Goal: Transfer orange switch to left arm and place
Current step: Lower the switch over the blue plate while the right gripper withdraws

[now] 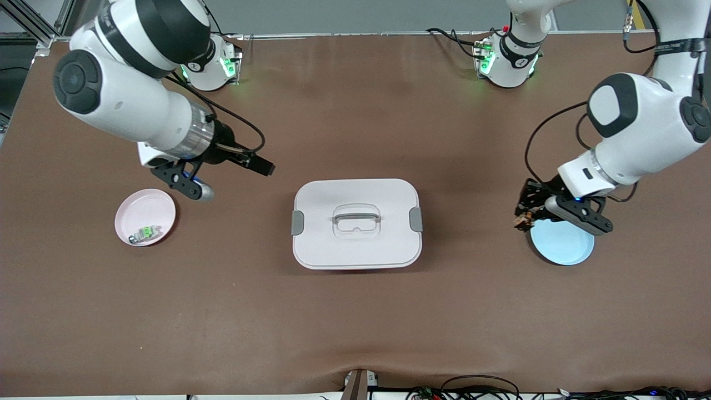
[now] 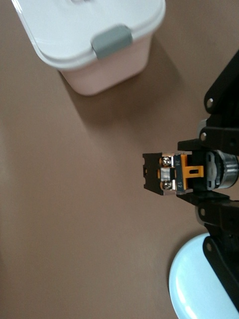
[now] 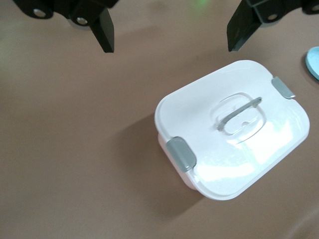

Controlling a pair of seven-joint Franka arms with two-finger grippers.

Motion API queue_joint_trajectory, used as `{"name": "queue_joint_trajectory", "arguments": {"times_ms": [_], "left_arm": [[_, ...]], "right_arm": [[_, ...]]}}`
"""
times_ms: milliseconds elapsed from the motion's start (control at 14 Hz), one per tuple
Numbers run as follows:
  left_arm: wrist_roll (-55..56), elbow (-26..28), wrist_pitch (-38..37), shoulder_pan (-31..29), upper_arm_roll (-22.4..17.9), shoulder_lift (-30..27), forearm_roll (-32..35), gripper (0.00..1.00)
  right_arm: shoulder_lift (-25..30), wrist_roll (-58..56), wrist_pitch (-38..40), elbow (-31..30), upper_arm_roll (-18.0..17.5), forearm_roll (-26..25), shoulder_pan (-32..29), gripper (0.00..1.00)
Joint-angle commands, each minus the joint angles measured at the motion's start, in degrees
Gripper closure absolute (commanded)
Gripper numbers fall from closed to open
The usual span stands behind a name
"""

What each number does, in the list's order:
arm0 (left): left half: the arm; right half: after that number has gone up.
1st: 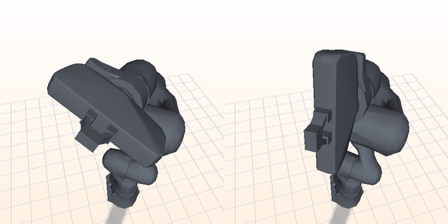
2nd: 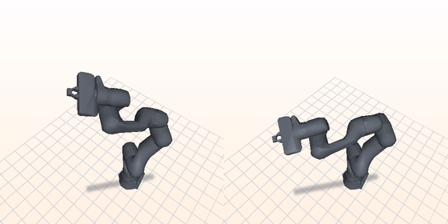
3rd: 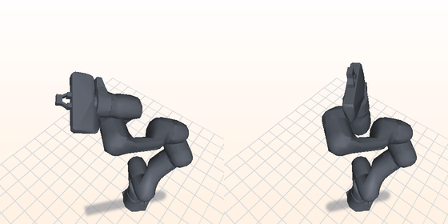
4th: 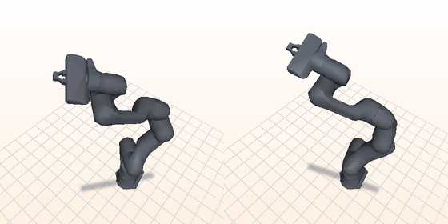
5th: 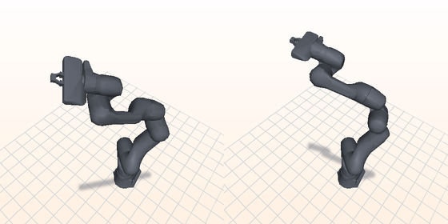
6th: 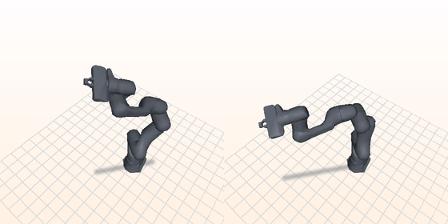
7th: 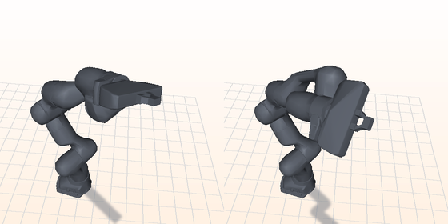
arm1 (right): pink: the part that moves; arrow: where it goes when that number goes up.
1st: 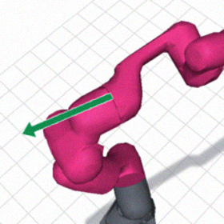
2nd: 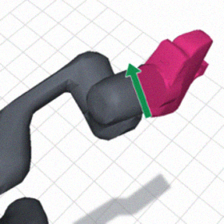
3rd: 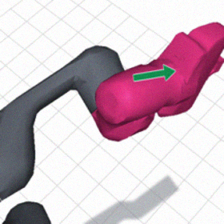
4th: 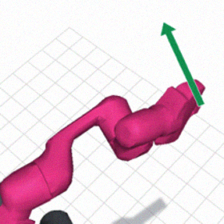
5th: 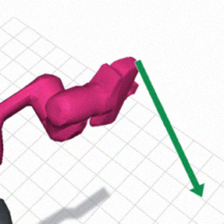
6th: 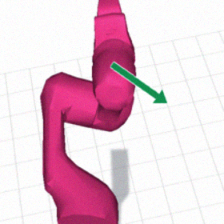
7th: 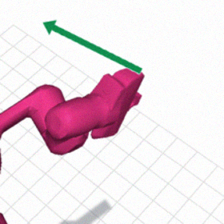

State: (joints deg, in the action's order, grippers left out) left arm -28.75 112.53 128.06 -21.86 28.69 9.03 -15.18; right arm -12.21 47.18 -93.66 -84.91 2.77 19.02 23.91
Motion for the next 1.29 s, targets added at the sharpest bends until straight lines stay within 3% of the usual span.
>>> {"name": "queue_joint_trajectory", "arguments": {"times_ms": [0,215,501,716,1218], "left_arm": [[-4.02,-2.92,-3.68,-1.78,0.40,2.74,4.27,1.00],[-9.19,-2.93,-4.13,-4.32,0.40,4.32,10.42,1.00],[-24.30,-3.01,-4.13,-8.46,0.31,8.71,12.27,1.00],[-34.50,-3.89,-3.96,-9.96,0.40,11.62,21.14,1.00],[-48.67,-3.54,1.48,-10.22,0.14,17.86,28.71,1.00]], "right_arm": [[6.14,-8.91,-0.47,-7.62,-0.84,-3.45,-3.77,0.00],[9.39,-20.06,-0.30,-10.88,-0.84,-6.53,-8.16,0.00],[12.03,-33.79,0.75,-13.18,-0.75,-9.61,-14.93,0.00],[13.53,-39.86,1.81,-13.18,-0.84,-12.68,-18.10,0.00],[15.37,-48.14,3.22,-13.62,-0.84,-16.46,-24.96,0.00]]}}
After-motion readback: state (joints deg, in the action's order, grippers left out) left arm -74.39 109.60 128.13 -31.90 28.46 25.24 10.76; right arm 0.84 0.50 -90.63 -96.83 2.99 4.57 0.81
